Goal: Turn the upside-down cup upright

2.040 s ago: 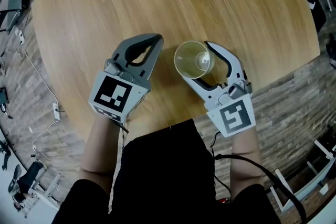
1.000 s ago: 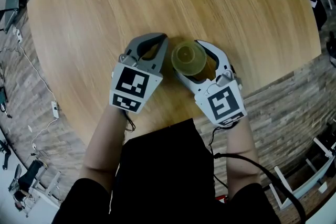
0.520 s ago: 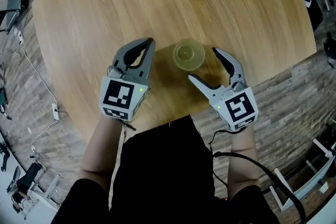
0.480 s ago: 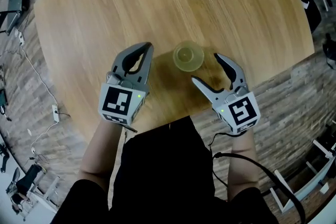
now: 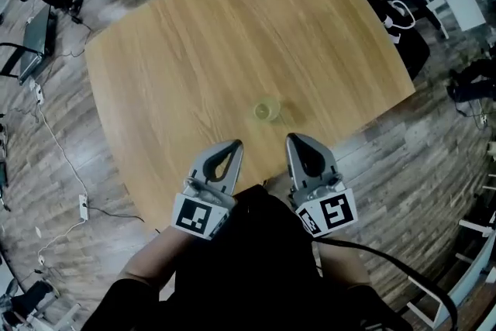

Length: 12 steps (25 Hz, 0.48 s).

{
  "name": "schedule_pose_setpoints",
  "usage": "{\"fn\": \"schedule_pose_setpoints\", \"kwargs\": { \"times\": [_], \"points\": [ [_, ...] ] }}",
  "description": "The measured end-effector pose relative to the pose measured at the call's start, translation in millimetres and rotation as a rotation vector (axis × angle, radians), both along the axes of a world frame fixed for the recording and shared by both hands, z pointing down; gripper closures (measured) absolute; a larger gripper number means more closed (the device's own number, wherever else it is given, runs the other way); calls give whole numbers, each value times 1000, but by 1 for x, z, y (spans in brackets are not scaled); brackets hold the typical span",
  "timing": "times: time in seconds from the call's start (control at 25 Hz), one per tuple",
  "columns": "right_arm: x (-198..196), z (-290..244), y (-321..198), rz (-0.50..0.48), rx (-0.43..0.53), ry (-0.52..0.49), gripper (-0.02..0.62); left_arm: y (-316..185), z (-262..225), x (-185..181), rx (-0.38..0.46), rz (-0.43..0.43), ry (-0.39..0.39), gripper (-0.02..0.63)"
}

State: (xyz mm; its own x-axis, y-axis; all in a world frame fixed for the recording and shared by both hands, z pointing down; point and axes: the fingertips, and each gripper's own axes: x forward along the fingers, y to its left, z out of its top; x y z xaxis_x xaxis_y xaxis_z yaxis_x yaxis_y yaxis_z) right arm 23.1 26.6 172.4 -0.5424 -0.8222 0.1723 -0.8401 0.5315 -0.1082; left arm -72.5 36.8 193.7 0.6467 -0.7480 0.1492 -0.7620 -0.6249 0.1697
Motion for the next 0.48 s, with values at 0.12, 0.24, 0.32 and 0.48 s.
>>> {"fn": "schedule_pose_setpoints", "kwargs": {
  "times": [0.12,0.24,0.32,0.48],
  "points": [
    [-14,-31,17,10,71,23,581,13,-35,5,40,-43,37,600],
    [-17,-51,28,11,121,32,583,23,-61,12,87,-81,43,600],
    [-15,-63,37,9,137,26,583,34,-74,15,109,-111,31,600],
    [-3,-81,59,5,160,20,583,54,-94,25,137,-173,8,600]
  ]
}}
